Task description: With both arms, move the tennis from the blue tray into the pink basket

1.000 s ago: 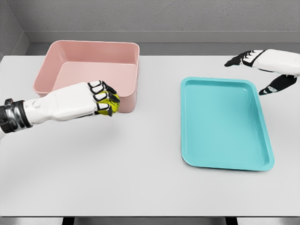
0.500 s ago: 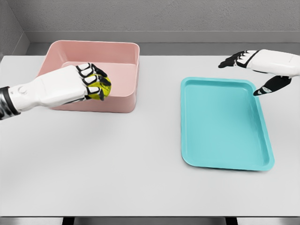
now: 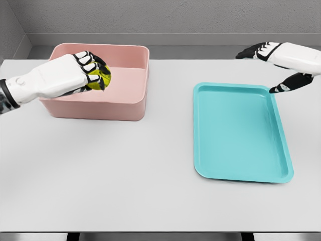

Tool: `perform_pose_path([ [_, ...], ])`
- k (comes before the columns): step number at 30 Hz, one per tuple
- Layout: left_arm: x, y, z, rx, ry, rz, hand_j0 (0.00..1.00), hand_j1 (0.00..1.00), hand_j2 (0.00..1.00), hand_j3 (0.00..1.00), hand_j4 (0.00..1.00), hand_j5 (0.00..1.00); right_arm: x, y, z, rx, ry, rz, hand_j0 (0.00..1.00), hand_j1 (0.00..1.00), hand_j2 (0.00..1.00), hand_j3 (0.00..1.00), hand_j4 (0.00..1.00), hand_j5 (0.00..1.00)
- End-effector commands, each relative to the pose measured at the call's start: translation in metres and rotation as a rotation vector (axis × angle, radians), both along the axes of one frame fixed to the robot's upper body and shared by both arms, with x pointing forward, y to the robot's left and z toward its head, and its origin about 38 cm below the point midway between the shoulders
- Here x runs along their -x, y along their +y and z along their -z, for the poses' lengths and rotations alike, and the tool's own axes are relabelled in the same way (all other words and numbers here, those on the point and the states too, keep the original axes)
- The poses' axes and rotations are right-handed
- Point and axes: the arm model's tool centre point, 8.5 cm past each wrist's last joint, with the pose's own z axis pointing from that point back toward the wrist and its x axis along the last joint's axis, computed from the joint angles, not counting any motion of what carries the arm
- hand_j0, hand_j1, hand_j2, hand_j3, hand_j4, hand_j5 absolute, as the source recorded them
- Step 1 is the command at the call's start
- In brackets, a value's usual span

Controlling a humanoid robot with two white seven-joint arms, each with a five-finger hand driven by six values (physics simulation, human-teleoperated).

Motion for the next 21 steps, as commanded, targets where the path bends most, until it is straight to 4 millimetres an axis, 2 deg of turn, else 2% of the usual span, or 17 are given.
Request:
perform_pose_path([
  [1, -0.007, 0.002, 0.007, 0.020, 0.020, -0.020, 0.36, 0.36, 0.36, 0.36, 0.36, 0.36, -0.001, -0.001, -0.004, -0.012, -0.007, 0.005, 1.00, 1.00, 1.00, 1.00, 1.00, 1.00],
  [10, -0.025, 0.009, 0.012, 0.025, 0.028, -0.072, 0.35, 0.35, 0.35, 0.35, 0.35, 0.35, 0.001, -0.001, 0.006, -0.015, 0.015, 0.008, 1.00, 1.00, 1.00, 1.00, 1.00, 1.00],
  [14, -0.038, 0.010, 0.014, 0.029, 0.025, -0.101, 0.35, 0.35, 0.35, 0.35, 0.35, 0.35, -0.001, 0.006, 0.011, -0.027, 0.022, -0.006, 1.00, 1.00, 1.00, 1.00, 1.00, 1.00],
  [15, -0.040, 0.009, 0.017, 0.035, 0.031, -0.107, 0.35, 0.35, 0.35, 0.35, 0.35, 0.35, -0.003, 0.016, 0.015, -0.046, 0.027, -0.025, 1.00, 1.00, 1.00, 1.00, 1.00, 1.00],
  [17, -0.046, 0.010, 0.018, 0.042, 0.034, -0.121, 0.35, 0.35, 0.35, 0.35, 0.35, 0.35, -0.002, 0.016, 0.018, -0.047, 0.033, -0.024, 1.00, 1.00, 1.00, 1.00, 1.00, 1.00],
  [21, -0.061, 0.014, 0.034, 0.039, 0.065, -0.170, 0.35, 0.35, 0.35, 0.35, 0.35, 0.35, -0.002, 0.015, 0.018, -0.046, 0.033, -0.022, 1.00, 1.00, 1.00, 1.00, 1.00, 1.00],
])
